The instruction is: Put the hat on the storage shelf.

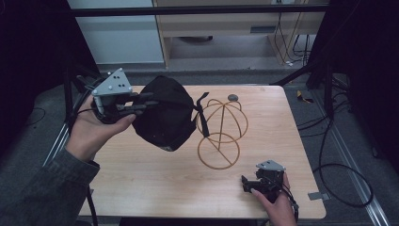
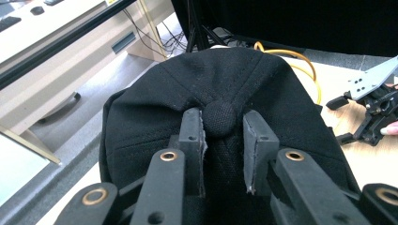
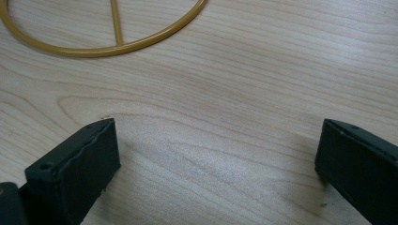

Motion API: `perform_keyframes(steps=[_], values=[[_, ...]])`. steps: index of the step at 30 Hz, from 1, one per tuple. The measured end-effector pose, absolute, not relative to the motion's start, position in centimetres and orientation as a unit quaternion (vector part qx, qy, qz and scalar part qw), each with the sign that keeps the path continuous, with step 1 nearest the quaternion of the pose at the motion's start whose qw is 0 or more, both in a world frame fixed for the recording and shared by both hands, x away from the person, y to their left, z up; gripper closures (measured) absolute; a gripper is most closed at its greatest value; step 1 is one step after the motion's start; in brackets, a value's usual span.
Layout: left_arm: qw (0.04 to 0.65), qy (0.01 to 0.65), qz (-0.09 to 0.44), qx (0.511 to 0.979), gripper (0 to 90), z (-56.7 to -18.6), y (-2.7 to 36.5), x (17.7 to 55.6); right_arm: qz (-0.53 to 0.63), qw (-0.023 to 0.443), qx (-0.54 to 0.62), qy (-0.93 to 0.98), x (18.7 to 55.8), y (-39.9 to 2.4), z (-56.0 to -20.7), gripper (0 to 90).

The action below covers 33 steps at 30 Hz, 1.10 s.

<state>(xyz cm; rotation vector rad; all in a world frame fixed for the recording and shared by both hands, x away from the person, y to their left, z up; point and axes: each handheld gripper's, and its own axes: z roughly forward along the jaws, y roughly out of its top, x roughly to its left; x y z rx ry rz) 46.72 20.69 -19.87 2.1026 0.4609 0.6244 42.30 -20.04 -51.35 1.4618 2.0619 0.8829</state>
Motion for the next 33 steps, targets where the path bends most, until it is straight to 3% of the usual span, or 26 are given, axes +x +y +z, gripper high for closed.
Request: perform_keyframes(steps=[33], values=[[0.425,0.161,0.246,0.856,72.2,-18.4,15.3,47.9,0.320,0.229,0.532,0.750,42.3,-20.0,-51.3,0.4]])
